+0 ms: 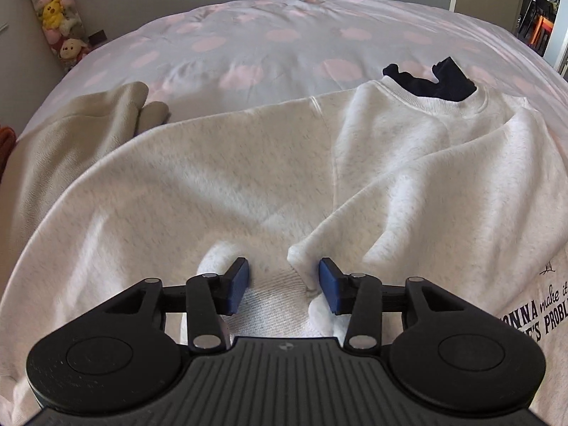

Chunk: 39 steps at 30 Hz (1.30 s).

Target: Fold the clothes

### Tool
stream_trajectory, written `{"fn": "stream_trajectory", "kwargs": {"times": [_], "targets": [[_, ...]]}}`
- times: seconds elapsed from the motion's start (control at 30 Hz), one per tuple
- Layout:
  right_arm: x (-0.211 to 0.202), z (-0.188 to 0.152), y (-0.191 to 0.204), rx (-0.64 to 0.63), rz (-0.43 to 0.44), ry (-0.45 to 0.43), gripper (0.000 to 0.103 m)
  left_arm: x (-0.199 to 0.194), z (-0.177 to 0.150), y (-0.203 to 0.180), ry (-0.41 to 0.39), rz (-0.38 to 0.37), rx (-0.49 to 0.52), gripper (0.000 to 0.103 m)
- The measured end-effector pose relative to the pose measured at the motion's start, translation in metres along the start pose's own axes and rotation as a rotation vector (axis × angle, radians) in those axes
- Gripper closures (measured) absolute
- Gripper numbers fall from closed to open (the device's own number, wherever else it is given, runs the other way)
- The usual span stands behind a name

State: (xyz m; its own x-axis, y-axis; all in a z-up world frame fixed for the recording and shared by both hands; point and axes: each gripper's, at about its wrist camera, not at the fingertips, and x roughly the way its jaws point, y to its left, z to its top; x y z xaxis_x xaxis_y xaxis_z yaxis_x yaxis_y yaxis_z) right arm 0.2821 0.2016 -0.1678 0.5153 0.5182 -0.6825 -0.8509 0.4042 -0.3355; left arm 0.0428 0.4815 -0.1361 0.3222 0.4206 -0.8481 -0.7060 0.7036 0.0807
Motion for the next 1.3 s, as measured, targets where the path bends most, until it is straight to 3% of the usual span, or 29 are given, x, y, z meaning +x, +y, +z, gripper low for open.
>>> {"fn": "stream_trajectory", "kwargs": {"times": [0.13, 0.3, 0.33, 0.6, 0.73, 0.87, 0.97, 1.07, 1.13, 1.3], "targets": [[0.012, 0.004, 0.004, -0.013, -0.052, -0.032, 0.056, 0.006, -0.002, 0.000, -0.008, -0.029, -0.009, 0.087], [0.021, 0.009, 0.012, -0.039, -0.112, -0.059, 0.060, 0.008, 0.002, -0.001, -0.008, -0.029, -0.020, 0.090], [0.022, 0.010, 0.010, -0.023, -0.116, -0.053, 0.068, 0.007, 0.002, -0.001, -0.009, -0.028, -0.022, 0.090], [0.009, 0.013, -0.021, 0.145, -0.136, -0.087, 0.087, -0.014, 0.034, -0.005, -0.046, -0.038, -0.034, 0.093], [0.001, 0.009, -0.055, 0.298, -0.189, -0.111, 0.088, -0.026, 0.052, -0.018, -0.079, -0.093, -0.028, 0.094], [0.009, -0.003, -0.080, 0.437, -0.144, -0.050, 0.088, -0.010, 0.055, -0.043, 0.010, -0.064, 0.031, 0.095], [0.016, -0.008, -0.082, 0.465, -0.094, -0.005, 0.088, 0.017, 0.044, -0.049, 0.116, -0.009, 0.055, 0.095], [0.018, -0.009, -0.083, 0.476, -0.057, 0.013, 0.088, 0.037, 0.034, -0.046, 0.173, 0.005, 0.063, 0.094], [0.018, -0.009, -0.084, 0.474, -0.037, 0.021, 0.087, 0.039, 0.035, -0.048, 0.201, 0.011, 0.064, 0.093], [0.015, -0.006, -0.085, 0.433, -0.002, 0.064, 0.082, 0.018, 0.057, -0.074, 0.228, 0.062, 0.231, 0.084]]}}
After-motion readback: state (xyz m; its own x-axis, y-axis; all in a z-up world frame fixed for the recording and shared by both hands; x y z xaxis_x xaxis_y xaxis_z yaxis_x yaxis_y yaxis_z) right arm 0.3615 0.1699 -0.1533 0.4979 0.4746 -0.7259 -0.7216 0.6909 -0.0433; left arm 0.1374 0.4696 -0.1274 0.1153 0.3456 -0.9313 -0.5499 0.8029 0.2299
